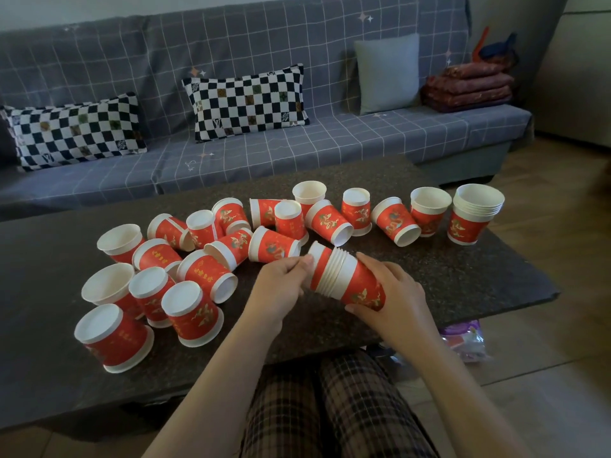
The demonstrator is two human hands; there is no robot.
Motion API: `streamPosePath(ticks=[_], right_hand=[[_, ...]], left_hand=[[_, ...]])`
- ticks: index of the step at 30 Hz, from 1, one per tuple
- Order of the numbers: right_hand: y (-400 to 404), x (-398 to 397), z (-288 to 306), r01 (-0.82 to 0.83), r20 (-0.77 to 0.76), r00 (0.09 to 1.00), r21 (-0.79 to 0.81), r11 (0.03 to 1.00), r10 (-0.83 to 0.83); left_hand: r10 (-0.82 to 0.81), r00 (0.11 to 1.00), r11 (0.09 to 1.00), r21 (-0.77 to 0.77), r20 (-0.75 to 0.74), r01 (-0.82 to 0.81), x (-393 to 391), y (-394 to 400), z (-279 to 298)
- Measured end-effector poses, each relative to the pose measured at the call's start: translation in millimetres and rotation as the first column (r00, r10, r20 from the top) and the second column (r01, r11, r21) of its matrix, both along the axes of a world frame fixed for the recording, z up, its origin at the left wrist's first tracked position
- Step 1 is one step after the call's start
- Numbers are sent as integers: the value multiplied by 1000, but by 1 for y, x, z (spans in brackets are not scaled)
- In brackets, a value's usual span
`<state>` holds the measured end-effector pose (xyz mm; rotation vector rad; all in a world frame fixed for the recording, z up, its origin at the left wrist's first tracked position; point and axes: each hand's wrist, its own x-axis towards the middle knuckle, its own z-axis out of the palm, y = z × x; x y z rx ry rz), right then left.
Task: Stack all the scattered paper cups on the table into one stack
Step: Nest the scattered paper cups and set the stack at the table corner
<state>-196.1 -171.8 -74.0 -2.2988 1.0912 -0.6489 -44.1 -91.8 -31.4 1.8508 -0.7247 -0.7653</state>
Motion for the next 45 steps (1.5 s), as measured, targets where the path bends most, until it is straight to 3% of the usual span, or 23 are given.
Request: streamPosePath(ticks=[3, 7, 12, 15, 18, 20, 26, 36, 45], right_hand=[[-2, -2, 2, 9, -8, 1000, -79, 997, -10], [-9, -10, 6, 75, 11, 997, -38, 996, -75], [-36, -32, 16, 241, 134, 963, -33, 970, -234], [-64, -47, 29, 299, 142, 947, -54, 953, -289], [-92, -63, 42, 299, 216, 933, -16, 954, -289], [-110, -70, 53, 278, 279, 920, 32, 960, -275], [-168, -76, 80, 287, 442, 841, 124, 950, -312], [-220, -79, 48, 441, 242, 850, 158, 883, -468], [-220, -92, 38, 443, 195, 864, 147, 885, -465]], left_hand=[[-118, 993, 992, 41, 8, 118, -15, -10, 4], [-204, 971, 978, -26, 123, 209, -36, -23, 9], [-163, 963, 950, -229, 217, 212, -59, -53, 16], [-155, 980, 943, -278, 126, 185, -72, -86, 18], [-260, 961, 937, -268, -99, 226, -90, -118, 24], [-319, 934, 915, -310, -162, 259, -102, -136, 33], [-405, 914, 816, -442, 24, 373, -119, -194, 59], [-460, 871, 818, -300, 171, 490, -126, -245, 29], [-476, 871, 846, -210, 119, 490, -134, -248, 17]])
